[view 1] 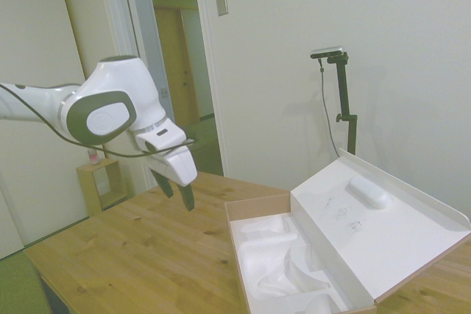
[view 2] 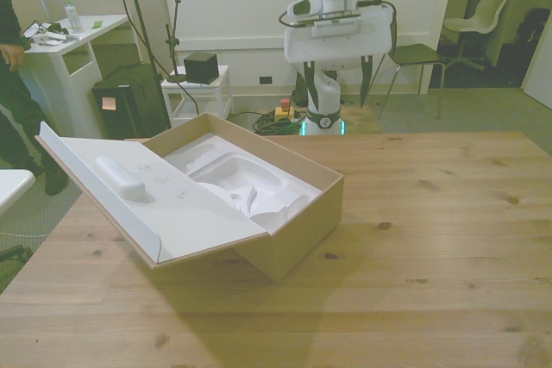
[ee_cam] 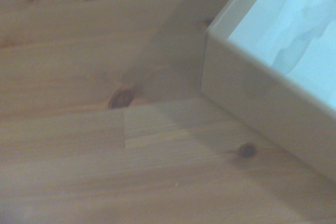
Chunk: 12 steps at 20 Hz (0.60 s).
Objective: Close the box
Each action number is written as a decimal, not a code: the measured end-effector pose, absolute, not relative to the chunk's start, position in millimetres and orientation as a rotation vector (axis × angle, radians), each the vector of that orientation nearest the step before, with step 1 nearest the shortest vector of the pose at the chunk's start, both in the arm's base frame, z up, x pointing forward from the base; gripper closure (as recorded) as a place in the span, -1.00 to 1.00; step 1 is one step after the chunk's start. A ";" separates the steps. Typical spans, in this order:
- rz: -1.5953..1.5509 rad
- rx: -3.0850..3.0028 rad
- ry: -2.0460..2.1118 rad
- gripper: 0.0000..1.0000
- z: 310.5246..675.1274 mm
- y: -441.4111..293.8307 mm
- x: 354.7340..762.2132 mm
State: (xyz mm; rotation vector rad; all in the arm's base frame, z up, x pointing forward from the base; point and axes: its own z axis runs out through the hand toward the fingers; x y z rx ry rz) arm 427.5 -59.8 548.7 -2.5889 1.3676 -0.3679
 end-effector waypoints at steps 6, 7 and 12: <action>-0.489 -2.438 1.517 -1.00 611.2 -138.6 443.4; -0.504 -2.421 1.537 -1.00 616.7 -149.7 448.3; -0.592 -2.337 1.642 -1.00 632.1 -208.8 472.1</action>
